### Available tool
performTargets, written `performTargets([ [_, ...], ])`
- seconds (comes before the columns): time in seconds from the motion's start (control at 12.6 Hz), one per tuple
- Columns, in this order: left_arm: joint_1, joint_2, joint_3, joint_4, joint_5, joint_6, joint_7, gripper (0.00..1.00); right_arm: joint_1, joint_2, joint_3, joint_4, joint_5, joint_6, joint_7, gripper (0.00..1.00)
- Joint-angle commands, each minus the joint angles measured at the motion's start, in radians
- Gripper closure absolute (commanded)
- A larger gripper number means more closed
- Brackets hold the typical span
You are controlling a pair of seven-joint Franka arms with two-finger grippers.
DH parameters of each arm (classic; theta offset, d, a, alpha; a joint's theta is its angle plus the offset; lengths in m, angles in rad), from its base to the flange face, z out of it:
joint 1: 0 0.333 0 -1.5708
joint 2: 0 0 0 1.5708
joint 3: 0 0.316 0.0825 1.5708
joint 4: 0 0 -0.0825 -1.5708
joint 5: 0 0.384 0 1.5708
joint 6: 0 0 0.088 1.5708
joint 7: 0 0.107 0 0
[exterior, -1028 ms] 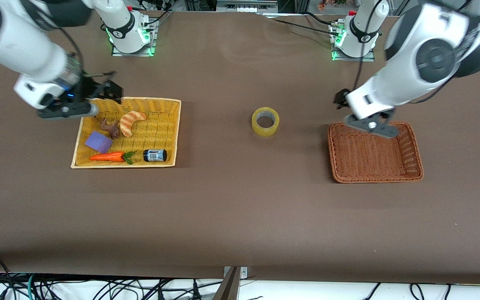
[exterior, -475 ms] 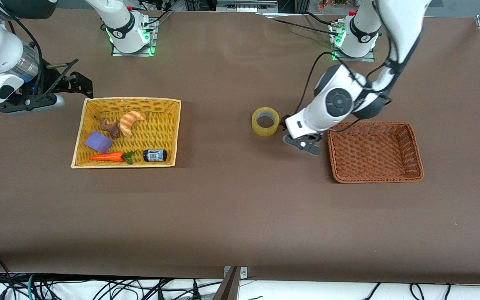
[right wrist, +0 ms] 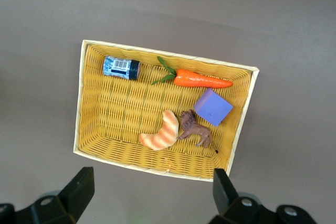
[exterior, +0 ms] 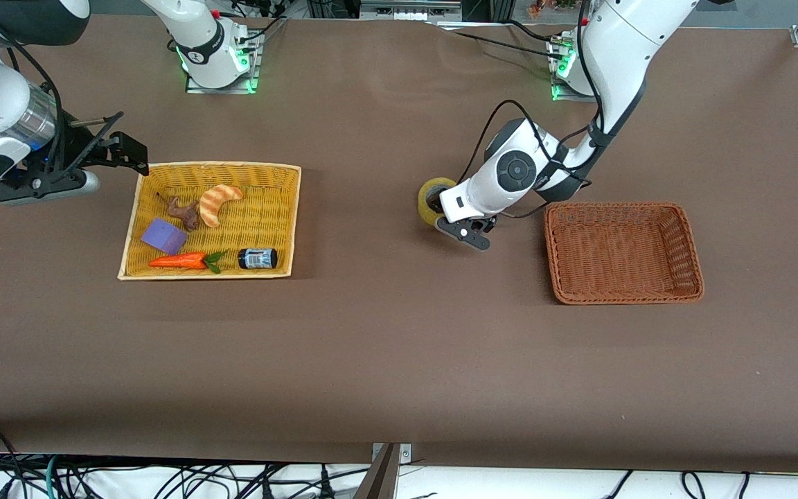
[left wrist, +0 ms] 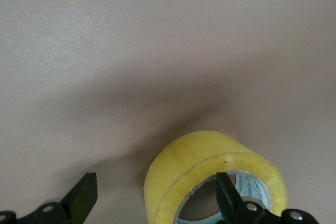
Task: Transfer tape with both arms
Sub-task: 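Grasp the tape roll with the left gripper while the right gripper withdraws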
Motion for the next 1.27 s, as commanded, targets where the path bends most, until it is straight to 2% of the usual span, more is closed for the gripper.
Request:
performTargets([
  [0.0,-0.024,0.005,0.003,-0.030,-0.010,0.006,-0.002,0.00,-0.006,0.008,-0.002,0.023,-0.016,-0.019,-0.007,0.00],
  [0.32,-0.015,-0.022,0.003,-0.027,-0.010,-0.018,0.001,0.00,-0.006,0.006,-0.003,0.023,-0.016,-0.024,-0.007,0.00],
  [0.4,0.023,-0.086,0.007,-0.006,-0.010,-0.107,0.019,0.00,-0.006,0.006,-0.003,0.023,-0.016,-0.025,-0.007,0.00],
  [0.47,0.063,-0.106,0.000,0.030,-0.010,-0.221,0.074,0.00,-0.006,0.006,-0.003,0.023,-0.017,-0.025,-0.007,0.00],
  [0.55,0.058,-0.105,-0.002,0.036,-0.012,-0.254,0.105,0.00,-0.006,0.006,-0.003,0.023,-0.017,-0.025,-0.007,0.00],
  [0.71,0.003,-0.070,0.004,0.027,-0.012,-0.236,0.100,0.00,-0.006,0.006,-0.002,0.022,-0.019,-0.025,-0.007,0.00],
  [1.03,-0.044,0.014,0.012,-0.005,-0.010,-0.053,0.087,0.01,-0.006,0.006,-0.003,0.022,-0.019,-0.027,-0.010,0.00],
  [1.11,-0.046,0.036,0.015,-0.008,0.002,-0.019,0.085,0.15,-0.006,0.006,-0.003,0.022,-0.017,-0.027,-0.010,0.00],
  [1.19,-0.046,0.036,0.017,-0.008,0.012,-0.015,0.082,0.62,-0.006,0.006,-0.003,0.022,-0.019,-0.027,-0.010,0.00],
])
